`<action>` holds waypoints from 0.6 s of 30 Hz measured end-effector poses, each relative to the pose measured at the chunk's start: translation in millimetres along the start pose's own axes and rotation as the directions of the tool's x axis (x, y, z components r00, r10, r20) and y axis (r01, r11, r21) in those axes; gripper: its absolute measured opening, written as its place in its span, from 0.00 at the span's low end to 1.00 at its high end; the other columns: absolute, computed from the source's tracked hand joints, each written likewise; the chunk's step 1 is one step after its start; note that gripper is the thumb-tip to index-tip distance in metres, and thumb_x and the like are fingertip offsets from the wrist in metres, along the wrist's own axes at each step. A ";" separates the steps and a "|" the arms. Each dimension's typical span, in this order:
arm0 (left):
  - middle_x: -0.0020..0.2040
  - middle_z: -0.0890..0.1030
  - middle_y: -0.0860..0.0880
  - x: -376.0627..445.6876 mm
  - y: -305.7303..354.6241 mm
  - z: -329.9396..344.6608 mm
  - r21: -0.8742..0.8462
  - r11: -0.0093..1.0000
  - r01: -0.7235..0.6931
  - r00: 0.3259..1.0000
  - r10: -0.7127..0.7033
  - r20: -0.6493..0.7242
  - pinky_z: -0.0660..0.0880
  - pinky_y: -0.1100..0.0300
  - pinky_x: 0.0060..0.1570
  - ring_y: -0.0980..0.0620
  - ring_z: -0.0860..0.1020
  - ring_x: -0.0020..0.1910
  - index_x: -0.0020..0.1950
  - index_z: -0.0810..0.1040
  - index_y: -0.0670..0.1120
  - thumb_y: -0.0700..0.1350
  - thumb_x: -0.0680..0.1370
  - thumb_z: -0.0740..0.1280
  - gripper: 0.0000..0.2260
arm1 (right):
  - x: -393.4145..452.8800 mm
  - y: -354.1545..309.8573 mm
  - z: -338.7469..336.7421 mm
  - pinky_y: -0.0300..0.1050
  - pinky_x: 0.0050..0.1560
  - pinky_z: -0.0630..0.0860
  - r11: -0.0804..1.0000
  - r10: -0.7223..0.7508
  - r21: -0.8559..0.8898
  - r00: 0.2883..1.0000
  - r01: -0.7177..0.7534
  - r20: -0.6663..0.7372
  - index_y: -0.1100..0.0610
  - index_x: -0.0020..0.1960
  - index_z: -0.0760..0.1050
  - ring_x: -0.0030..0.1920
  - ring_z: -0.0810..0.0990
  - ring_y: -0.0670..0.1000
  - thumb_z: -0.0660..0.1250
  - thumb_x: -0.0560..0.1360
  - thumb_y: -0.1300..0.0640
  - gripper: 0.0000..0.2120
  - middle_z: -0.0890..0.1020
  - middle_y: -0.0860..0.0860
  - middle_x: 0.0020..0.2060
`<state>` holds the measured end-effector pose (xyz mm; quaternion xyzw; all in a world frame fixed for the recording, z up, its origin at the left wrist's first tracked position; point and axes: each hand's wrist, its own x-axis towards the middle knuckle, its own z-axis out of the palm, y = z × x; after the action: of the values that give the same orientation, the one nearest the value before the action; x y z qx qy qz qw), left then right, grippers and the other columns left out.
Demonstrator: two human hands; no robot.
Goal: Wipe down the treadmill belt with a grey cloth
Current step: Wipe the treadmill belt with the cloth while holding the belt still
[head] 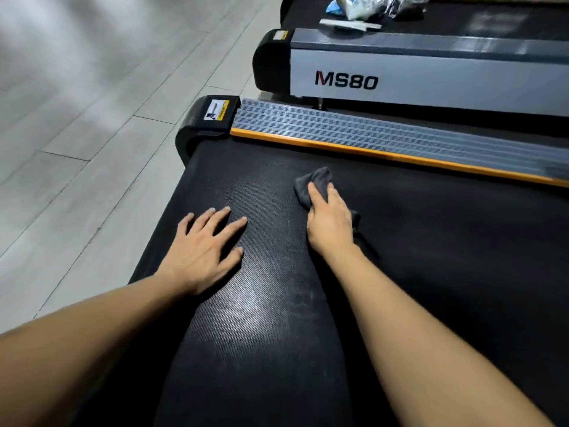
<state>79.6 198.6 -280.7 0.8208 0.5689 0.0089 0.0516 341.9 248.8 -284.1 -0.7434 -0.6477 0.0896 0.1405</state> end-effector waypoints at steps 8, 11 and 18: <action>0.83 0.56 0.51 21.9 -16.8 9.1 -0.074 0.997 0.029 0.997 -0.034 -0.071 0.45 0.39 0.79 0.47 0.52 0.83 0.81 0.54 0.62 0.66 0.79 0.46 0.30 | 90.9 -3.8 7.3 0.55 0.72 0.61 0.973 0.226 -0.016 0.969 -0.228 -0.104 0.49 0.77 0.62 0.72 0.64 0.61 0.60 0.79 0.57 0.26 0.64 0.59 0.73; 0.84 0.55 0.50 23.9 -17.8 10.5 -0.076 0.997 0.018 0.997 -0.023 -0.068 0.45 0.37 0.78 0.47 0.51 0.83 0.82 0.54 0.62 0.66 0.80 0.46 0.30 | 92.7 -46.7 24.1 0.54 0.63 0.68 0.991 0.116 -0.057 0.986 -0.124 -0.119 0.51 0.73 0.67 0.65 0.71 0.63 0.61 0.78 0.56 0.24 0.70 0.60 0.67; 0.81 0.64 0.49 25.5 -22.5 11.7 -0.087 0.996 -0.023 0.995 0.014 -0.100 0.49 0.35 0.78 0.45 0.58 0.81 0.78 0.62 0.59 0.64 0.80 0.51 0.26 | 116.5 -188.9 58.5 0.52 0.68 0.66 0.927 -0.366 -0.022 0.917 0.374 0.156 0.45 0.77 0.62 0.70 0.68 0.60 0.58 0.80 0.54 0.25 0.65 0.56 0.74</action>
<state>68.4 229.4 -295.6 0.8215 0.5622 0.0750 0.0595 163.2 392.3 -272.2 -0.6020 -0.7874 0.1002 0.0869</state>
